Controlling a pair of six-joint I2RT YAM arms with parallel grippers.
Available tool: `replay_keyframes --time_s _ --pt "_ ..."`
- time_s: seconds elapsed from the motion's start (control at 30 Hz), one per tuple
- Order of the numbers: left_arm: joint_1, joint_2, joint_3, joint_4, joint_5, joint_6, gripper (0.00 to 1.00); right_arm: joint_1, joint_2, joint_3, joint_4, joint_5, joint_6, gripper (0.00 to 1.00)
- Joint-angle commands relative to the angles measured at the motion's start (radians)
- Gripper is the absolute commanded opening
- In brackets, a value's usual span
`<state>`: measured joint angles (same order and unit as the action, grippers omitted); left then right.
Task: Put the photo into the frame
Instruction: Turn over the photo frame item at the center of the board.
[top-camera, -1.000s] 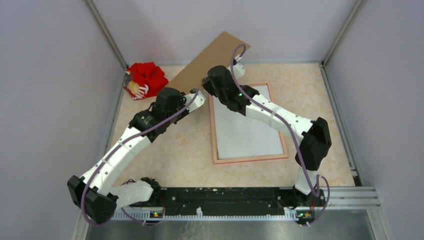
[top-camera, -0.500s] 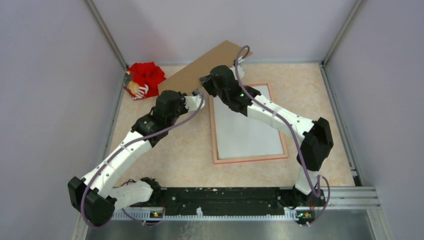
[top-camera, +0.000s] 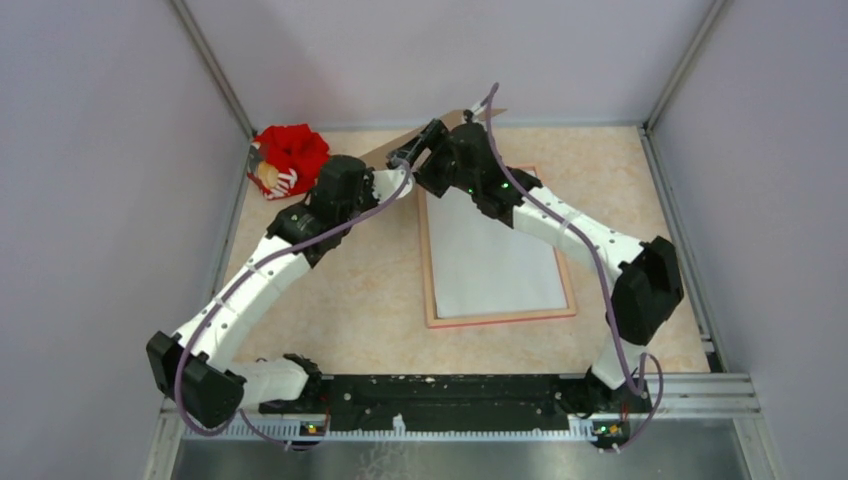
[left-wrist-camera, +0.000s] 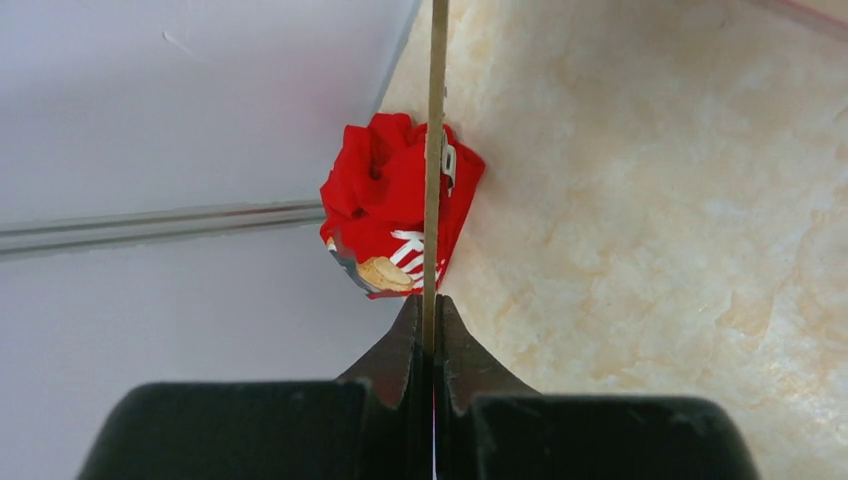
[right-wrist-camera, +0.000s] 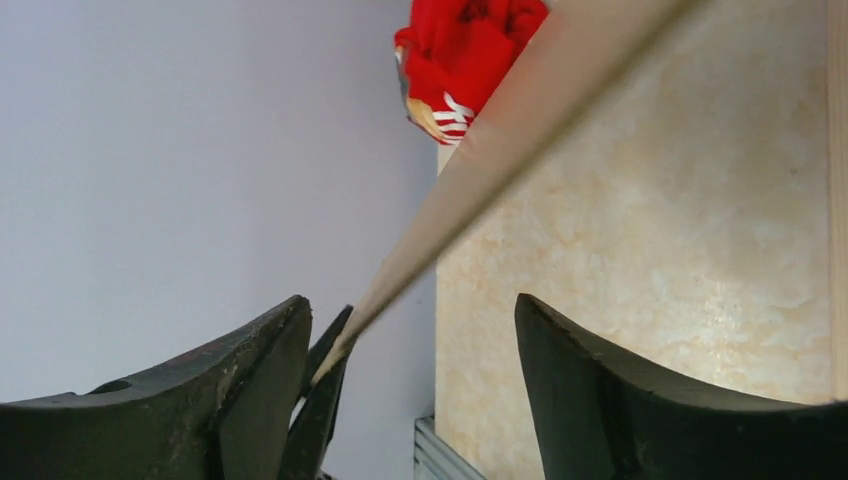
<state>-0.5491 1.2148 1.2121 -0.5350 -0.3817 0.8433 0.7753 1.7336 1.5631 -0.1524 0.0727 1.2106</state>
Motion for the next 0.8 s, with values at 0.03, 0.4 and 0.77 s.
replay_keyframes --time_s 0.03,0.4,0.77 --pt "0.048 0.025 0.21 0.031 0.026 -0.143 0.0 -0.068 -0.164 0.003 0.072 -0.181 -0.224 0.81" --pt "0.249 0.24 0.829 -0.348 0.63 -0.474 0.0 -0.242 -0.434 -0.237 0.211 -0.453 -0.33 0.89" --pt "0.301 0.166 0.9 -0.278 1.062 -0.705 0.0 -0.409 -0.34 -0.339 0.476 -0.712 -0.24 0.93"
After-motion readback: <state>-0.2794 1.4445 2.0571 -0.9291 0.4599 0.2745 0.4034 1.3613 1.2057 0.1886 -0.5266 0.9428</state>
